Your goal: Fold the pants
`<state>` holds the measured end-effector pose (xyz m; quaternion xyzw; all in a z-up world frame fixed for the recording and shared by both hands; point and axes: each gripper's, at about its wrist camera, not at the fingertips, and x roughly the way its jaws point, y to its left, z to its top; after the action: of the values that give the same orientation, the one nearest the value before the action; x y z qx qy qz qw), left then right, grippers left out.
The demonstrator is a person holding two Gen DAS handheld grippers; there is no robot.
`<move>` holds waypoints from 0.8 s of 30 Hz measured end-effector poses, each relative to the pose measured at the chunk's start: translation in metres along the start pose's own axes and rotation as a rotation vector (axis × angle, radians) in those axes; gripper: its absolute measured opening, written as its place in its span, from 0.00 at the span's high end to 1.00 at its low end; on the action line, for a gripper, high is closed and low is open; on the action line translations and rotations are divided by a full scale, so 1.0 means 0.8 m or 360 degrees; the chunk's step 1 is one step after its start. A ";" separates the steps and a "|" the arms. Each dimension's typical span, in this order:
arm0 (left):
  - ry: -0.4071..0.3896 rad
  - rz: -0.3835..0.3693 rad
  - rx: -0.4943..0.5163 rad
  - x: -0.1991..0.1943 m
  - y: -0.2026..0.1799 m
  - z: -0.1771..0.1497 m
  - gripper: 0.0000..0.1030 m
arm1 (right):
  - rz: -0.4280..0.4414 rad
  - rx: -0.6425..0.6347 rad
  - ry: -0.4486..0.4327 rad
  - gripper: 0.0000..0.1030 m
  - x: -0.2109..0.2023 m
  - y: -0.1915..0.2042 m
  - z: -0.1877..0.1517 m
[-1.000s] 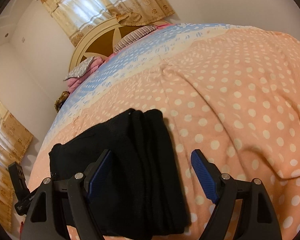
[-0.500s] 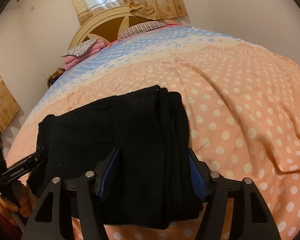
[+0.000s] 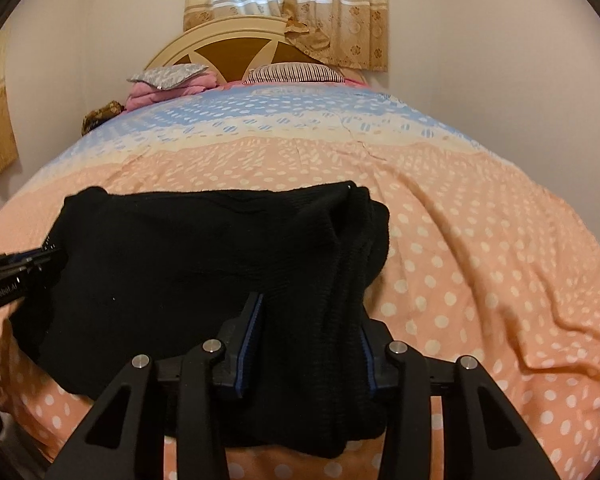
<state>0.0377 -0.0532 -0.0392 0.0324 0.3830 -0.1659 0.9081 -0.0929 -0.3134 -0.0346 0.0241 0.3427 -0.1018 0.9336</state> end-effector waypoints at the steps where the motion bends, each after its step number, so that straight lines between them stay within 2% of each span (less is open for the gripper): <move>1: -0.0004 -0.0004 -0.0008 -0.002 0.000 0.000 0.79 | 0.0013 0.0008 0.0002 0.61 0.000 -0.001 0.000; 3: -0.0006 -0.0058 -0.0023 -0.006 0.001 0.003 0.85 | 0.0037 0.0025 0.0000 0.66 -0.003 -0.003 0.002; 5: -0.0027 -0.0025 0.0027 -0.013 -0.006 0.005 0.85 | 0.0051 0.0036 -0.0017 0.73 -0.011 -0.001 0.004; 13: 0.0004 -0.0034 -0.0022 -0.005 -0.003 0.000 0.81 | 0.0122 0.0148 -0.0001 0.74 -0.011 -0.012 0.001; 14: -0.0001 -0.0040 -0.0033 -0.005 -0.004 -0.001 0.79 | 0.0133 0.0164 -0.0002 0.73 -0.011 -0.014 0.001; 16: -0.0003 -0.0044 -0.0052 -0.003 -0.006 -0.004 0.58 | 0.0159 0.0201 -0.0005 0.73 -0.010 -0.019 -0.001; 21: -0.0007 -0.0056 -0.0065 0.006 -0.009 -0.011 0.47 | 0.0209 0.0269 -0.0001 0.72 -0.006 -0.024 -0.004; 24: 0.0037 -0.0106 -0.0204 0.011 0.004 -0.009 0.35 | 0.0262 0.0344 0.0004 0.71 -0.004 -0.031 -0.006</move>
<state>0.0394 -0.0514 -0.0510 -0.0367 0.4044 -0.1707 0.8978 -0.1036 -0.3367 -0.0358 0.1528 0.3279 -0.0612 0.9303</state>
